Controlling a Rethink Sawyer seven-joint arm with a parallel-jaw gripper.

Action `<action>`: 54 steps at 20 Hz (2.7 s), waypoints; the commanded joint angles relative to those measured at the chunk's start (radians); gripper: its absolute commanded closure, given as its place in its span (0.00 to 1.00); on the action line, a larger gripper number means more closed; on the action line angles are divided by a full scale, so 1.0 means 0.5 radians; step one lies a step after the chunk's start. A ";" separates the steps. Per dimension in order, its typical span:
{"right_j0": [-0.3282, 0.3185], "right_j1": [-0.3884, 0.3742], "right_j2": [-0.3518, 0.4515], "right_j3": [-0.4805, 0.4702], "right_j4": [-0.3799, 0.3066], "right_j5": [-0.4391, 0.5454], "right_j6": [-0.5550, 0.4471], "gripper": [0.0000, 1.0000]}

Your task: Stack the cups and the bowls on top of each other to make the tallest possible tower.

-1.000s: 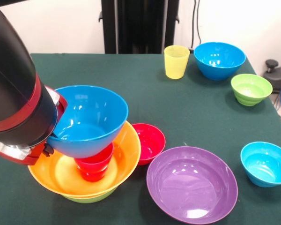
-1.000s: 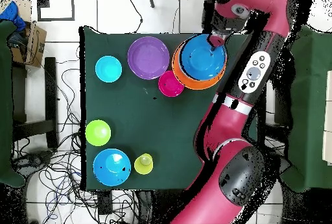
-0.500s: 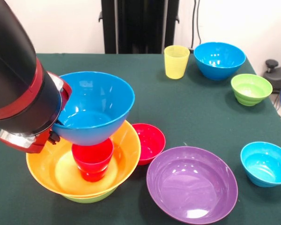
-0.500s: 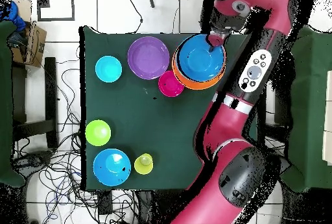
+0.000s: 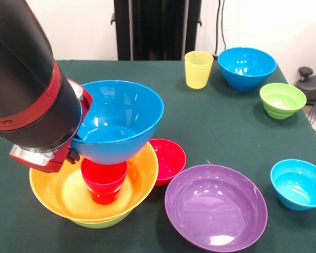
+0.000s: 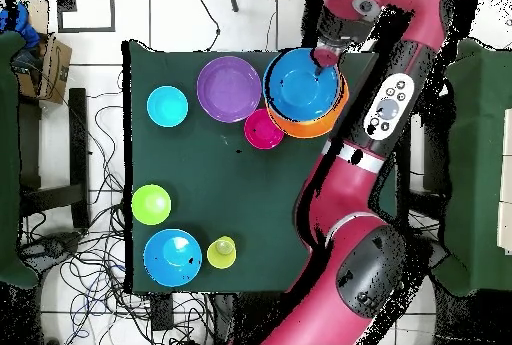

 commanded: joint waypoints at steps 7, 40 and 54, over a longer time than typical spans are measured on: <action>0.036 0.083 -0.059 -0.073 -0.084 -0.030 -0.301 1.00; -0.020 0.026 -0.194 -0.025 -0.237 -0.199 -0.437 1.00; 0.009 0.019 -0.346 0.075 -0.096 -0.205 -0.291 1.00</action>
